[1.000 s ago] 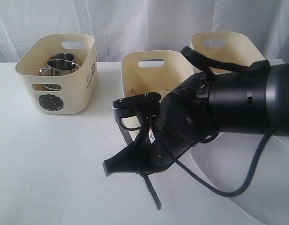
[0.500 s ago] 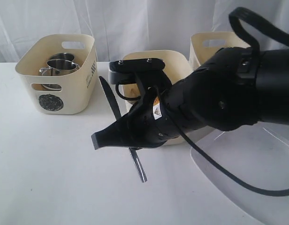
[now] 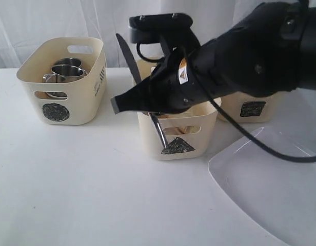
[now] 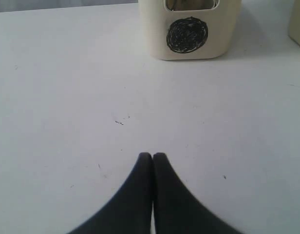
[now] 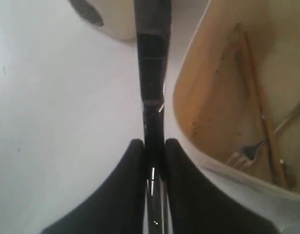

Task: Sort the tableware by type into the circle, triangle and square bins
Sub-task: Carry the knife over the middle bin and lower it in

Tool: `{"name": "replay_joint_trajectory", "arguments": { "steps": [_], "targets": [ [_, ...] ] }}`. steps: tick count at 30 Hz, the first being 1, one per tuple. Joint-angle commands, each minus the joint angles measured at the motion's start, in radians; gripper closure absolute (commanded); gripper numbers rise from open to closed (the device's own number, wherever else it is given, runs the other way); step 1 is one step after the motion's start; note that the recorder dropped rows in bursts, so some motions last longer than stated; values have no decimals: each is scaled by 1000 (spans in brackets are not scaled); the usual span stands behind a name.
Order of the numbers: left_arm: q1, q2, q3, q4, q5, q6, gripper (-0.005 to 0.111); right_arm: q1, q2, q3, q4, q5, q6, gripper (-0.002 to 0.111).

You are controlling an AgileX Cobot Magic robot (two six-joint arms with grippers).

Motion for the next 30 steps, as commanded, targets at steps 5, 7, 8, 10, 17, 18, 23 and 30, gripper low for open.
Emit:
{"name": "replay_joint_trajectory", "arguments": {
  "steps": [5,7,8,10,17,18,23,30],
  "targets": [
    [4,-4,4,-11,3,0,106,-105,-3,-79,-103,-34,-10,108],
    [4,-4,4,-11,3,0,106,-128,18,-99,-125,-36,-10,108],
    [4,-4,4,-11,3,0,106,-139,32,-110,-138,-36,-10,108],
    [4,-4,4,-11,3,0,106,-153,61,-134,-161,-36,-10,108],
    [4,-4,4,-11,3,0,106,-188,177,-230,-204,-47,-10,108],
    [4,-4,4,-11,3,0,106,-192,194,-242,-204,-47,-10,108],
    [4,-4,4,-11,3,0,106,-201,267,-277,-204,-51,-10,108],
    [4,-4,4,-11,3,0,106,-201,382,-295,-202,-69,-12,108]
  ]
}}
